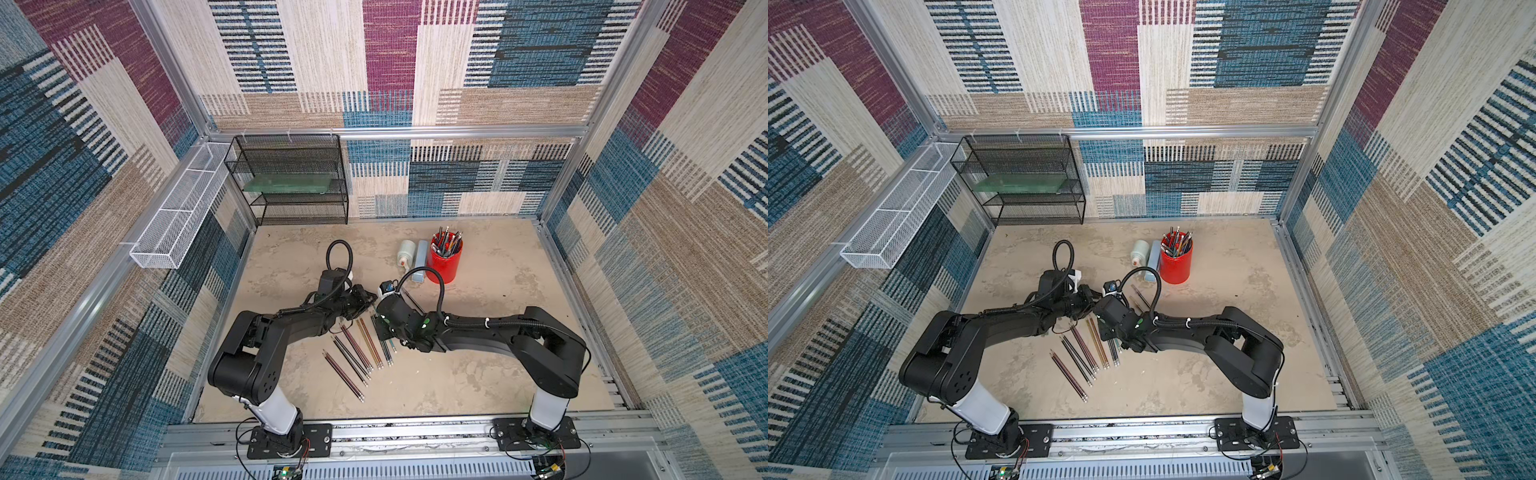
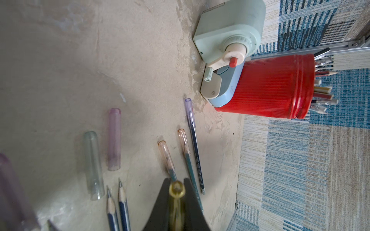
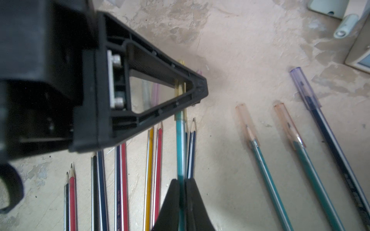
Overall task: Remove the protective cover of the pencils
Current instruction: Remove the protective sleeve from the pencil.
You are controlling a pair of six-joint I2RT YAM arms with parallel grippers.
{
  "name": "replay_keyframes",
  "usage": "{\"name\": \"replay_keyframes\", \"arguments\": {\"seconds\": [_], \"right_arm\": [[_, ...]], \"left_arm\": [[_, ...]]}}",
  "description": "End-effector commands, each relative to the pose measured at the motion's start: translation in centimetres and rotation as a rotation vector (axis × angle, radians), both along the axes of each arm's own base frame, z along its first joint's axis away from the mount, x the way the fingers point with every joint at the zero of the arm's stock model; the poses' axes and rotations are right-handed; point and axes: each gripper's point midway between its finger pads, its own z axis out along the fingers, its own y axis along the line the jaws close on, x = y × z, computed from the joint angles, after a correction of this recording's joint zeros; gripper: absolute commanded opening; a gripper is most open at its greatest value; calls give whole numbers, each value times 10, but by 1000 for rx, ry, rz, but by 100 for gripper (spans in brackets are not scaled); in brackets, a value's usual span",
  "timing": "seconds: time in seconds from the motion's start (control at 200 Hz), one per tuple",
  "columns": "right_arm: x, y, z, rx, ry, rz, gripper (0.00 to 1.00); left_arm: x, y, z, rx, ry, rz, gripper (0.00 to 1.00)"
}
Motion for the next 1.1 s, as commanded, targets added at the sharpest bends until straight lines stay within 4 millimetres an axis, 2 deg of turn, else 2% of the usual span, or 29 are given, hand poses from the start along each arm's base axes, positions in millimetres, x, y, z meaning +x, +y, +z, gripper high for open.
{"name": "replay_keyframes", "arguments": {"seconds": [0.0, 0.115, 0.185, 0.245, 0.451, 0.636, 0.962, 1.097], "right_arm": [[0, -1, -1, -3, -2, 1, 13], [0, 1, -1, -7, 6, 8, 23], [2, 1, -2, -15, 5, 6, 24], [2, 1, -4, -16, 6, 9, 21], [-3, 2, -2, 0, 13, 19, 0], [-8, -4, -1, 14, 1, 14, 0], [-25, -17, -10, 23, 15, 12, 0], [-28, -21, -5, 53, 13, 1, 0]], "left_arm": [[2, -3, 6, -16, -13, -6, 8], [2, -2, 8, -13, -21, -7, 8], [2, -2, 8, -9, -20, -8, 8], [2, -2, 9, -7, -22, -8, 7], [3, -1, 12, 17, -31, -14, 6], [6, 0, 13, 36, -39, -19, 4], [8, 5, 13, 75, -43, -19, 3], [9, 6, 13, 84, -48, -15, 3]]}}
